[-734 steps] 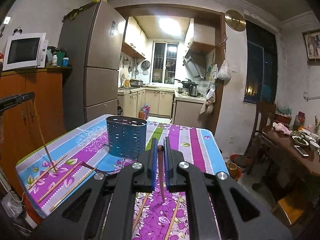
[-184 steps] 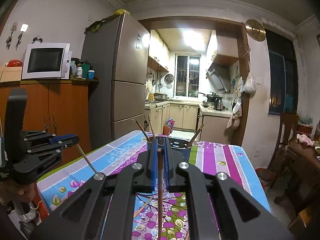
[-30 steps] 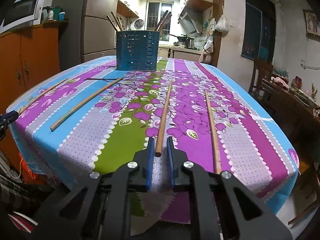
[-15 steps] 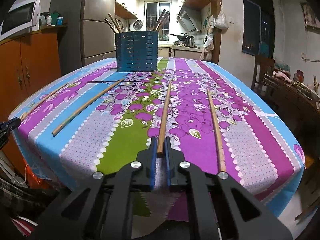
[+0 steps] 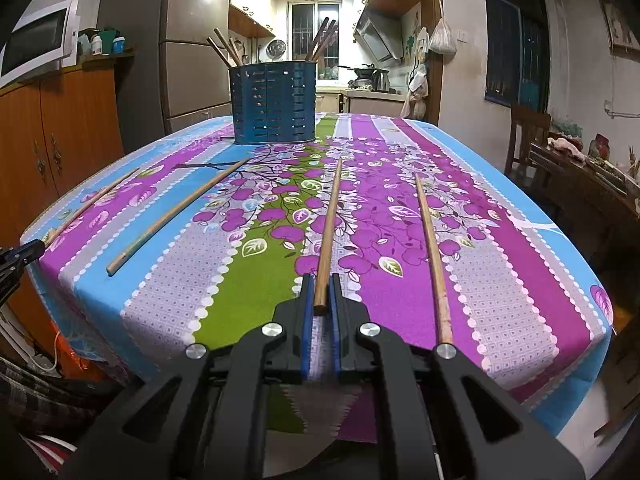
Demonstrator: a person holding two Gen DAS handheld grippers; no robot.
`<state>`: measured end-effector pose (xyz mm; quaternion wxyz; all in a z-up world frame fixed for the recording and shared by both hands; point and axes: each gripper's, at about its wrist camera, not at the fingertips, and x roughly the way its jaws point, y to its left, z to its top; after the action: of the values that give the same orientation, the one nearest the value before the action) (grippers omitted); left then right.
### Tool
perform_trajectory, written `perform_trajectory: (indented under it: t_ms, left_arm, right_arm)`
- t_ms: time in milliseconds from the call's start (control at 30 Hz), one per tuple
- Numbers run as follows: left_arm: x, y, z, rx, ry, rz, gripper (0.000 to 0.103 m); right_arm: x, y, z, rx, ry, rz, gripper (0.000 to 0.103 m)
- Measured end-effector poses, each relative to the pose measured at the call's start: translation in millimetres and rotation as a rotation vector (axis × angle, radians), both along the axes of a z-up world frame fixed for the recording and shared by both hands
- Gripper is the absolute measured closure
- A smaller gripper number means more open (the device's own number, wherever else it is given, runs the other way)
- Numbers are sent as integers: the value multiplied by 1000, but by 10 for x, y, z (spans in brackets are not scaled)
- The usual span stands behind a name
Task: Organize utensils
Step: 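Close the right tool on a bamboo chopstick while the left tool grasps another, then lift the held chopsticks with both tools and carry them over the blue holder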
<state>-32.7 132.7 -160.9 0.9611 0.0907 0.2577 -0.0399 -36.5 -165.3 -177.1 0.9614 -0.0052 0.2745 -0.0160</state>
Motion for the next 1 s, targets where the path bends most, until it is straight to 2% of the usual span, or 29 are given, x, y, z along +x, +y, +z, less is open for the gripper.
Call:
perform_trajectory:
  t_ms: [767,1000]
  left_arm:
    - [24,5,-6,-11,14,3,95]
    - [83,38,32,-33,47,2,95]
  right_arm:
    - [10,-20,19,20,3,5,97]
    - [1,-105,29,44,4,-4,98]
